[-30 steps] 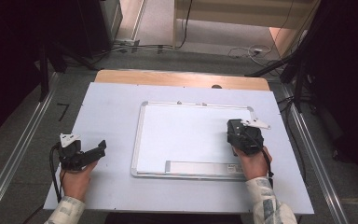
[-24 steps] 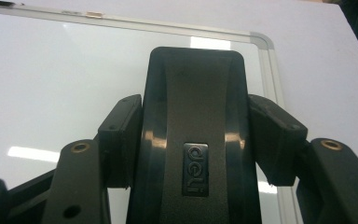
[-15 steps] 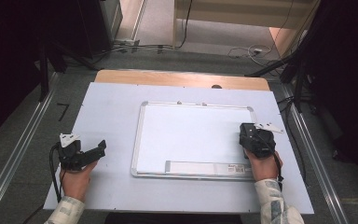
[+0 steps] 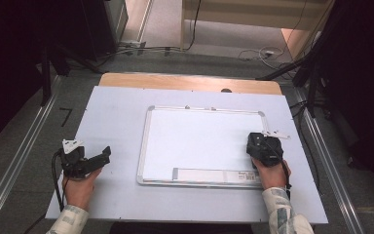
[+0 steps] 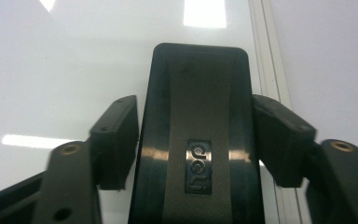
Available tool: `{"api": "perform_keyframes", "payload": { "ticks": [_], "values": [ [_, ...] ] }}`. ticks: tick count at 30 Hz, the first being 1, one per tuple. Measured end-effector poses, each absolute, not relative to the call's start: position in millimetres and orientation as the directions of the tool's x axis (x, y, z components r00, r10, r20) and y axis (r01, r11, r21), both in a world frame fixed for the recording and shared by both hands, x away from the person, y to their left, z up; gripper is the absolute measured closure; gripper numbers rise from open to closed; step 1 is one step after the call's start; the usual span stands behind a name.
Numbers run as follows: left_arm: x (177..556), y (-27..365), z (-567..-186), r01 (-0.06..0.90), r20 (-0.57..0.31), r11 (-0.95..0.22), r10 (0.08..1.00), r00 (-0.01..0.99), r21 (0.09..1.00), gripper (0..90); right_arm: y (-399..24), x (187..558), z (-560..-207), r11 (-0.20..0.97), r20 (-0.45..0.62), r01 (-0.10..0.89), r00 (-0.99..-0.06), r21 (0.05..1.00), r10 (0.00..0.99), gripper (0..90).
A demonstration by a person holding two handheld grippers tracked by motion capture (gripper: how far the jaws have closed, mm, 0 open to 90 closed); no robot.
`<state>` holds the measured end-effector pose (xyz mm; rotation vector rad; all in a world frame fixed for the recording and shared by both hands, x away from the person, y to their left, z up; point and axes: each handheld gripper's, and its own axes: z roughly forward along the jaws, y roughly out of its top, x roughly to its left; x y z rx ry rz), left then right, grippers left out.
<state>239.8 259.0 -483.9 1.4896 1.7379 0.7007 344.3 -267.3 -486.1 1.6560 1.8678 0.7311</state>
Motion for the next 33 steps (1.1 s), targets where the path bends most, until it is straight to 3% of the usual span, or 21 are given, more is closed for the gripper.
{"api": "perform_keyframes", "payload": {
  "ticks": [3, 13, 33],
  "values": [
    [240, 259, -484, 0.580, -0.180, 0.183, 0.982, -0.063, 0.794, 8.3, -267, 342, -485, 0.118, -0.049, 0.683, -0.119, 0.721, 0.992, 24.2],
    [239, 260, -483, 0.580, -0.181, 0.184, 0.981, -0.063, 0.793, 8.3, -274, 328, -469, 0.131, -0.055, 0.630, -0.138, 0.765, 0.989, 24.5],
    [240, 259, -484, 0.584, -0.171, 0.179, 0.983, -0.070, 0.792, 8.3, -354, 300, -457, 0.053, -0.040, 0.601, -0.035, 0.798, 0.999, 23.2]
  ]
}}
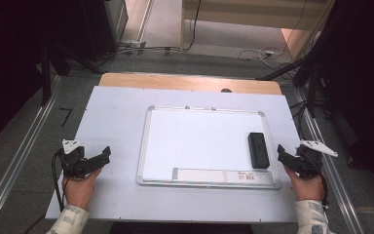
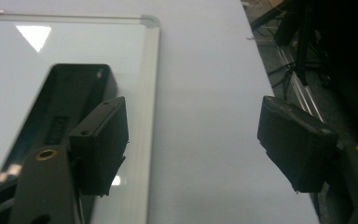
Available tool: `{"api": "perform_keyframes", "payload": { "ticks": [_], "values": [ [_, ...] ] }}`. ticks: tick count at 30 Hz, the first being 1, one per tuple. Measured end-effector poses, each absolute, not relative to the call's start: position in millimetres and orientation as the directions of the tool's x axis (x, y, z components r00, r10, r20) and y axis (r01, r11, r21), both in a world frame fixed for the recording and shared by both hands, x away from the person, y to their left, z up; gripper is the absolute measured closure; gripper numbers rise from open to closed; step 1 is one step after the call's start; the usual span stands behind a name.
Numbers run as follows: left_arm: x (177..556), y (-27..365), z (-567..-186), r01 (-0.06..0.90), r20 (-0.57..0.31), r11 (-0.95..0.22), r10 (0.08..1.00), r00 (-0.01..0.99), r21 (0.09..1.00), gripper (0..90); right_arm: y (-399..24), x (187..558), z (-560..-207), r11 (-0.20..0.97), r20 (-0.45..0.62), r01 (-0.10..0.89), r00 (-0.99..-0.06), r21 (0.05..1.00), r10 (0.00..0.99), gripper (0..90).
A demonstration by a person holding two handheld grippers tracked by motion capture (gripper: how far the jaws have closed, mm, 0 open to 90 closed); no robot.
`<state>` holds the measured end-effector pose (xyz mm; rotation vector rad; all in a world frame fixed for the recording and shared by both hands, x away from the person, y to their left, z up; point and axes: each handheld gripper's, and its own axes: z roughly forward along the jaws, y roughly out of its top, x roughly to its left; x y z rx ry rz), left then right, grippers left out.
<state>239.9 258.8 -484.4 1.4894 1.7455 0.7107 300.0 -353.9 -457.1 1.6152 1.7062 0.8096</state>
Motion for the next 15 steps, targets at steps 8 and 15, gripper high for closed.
{"api": "perform_keyframes", "payload": {
  "ticks": [8, 15],
  "values": [
    [241, 259, -484, 0.584, -0.171, 0.180, 0.983, -0.072, 0.792, 8.3, -377, 293, -461, 0.036, -0.050, 0.613, 0.007, 0.790, 0.999, 23.2],
    [242, 259, -485, 0.586, -0.170, 0.182, 0.983, -0.076, 0.789, 8.3, -390, 288, -465, 0.014, -0.048, 0.620, 0.037, 0.784, 0.998, 23.2]
  ]
}}
